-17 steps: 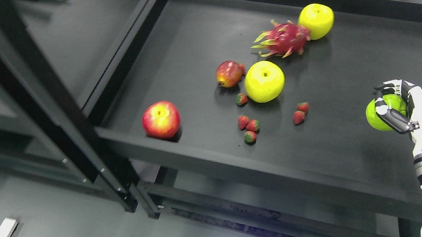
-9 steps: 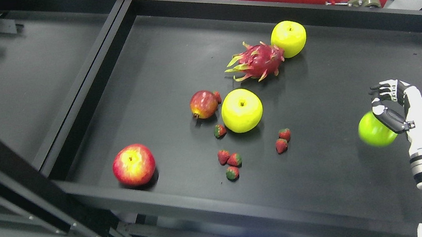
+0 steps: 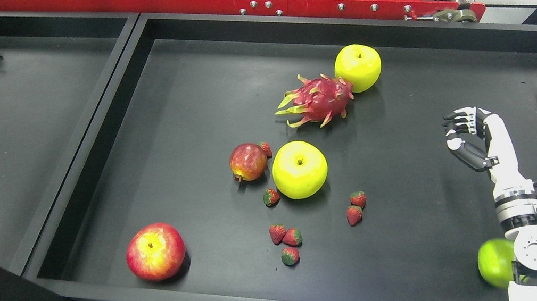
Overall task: Place green apple on left shelf middle layer
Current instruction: 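Open the right hand, release the apple and withdraw the hand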
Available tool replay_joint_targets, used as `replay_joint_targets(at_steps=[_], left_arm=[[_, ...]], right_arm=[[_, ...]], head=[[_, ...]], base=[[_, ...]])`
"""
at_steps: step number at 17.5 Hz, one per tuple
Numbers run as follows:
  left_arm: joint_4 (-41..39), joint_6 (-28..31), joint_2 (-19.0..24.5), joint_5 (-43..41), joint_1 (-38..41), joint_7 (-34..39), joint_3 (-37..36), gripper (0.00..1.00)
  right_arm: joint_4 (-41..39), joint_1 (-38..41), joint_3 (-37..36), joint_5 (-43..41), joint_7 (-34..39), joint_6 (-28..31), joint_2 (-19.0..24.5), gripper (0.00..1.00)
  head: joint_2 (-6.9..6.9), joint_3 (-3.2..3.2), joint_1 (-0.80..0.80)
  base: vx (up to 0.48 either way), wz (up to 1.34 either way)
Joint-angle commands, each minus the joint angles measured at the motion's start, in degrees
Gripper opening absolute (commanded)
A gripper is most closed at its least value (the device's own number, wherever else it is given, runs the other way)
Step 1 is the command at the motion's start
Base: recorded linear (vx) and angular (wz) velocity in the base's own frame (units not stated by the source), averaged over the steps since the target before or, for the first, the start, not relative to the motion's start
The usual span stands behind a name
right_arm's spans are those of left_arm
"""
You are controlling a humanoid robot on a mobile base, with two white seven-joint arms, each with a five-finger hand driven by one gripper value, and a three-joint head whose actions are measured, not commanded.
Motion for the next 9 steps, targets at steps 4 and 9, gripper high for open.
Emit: replay_joint_targets(at_steps=[4, 9], left_arm=[[0.0, 0.0, 1.0, 0.0, 0.0, 0.0, 0.1, 1.00], [0.0, 0.0, 1.0, 0.0, 0.0, 0.0, 0.1, 1.00]], right_arm=[[2.8, -0.4, 2.9, 0.1, 1.1, 1.5, 1.0, 1.00], [2.4, 2.0, 8.2, 0.2, 0.2, -7.3, 2.1, 1.00]], head=[[0.00, 0.00, 0.00], [0.00, 0.00, 0.00]], base=[[0.062, -0.03], [-0.020, 0.00]])
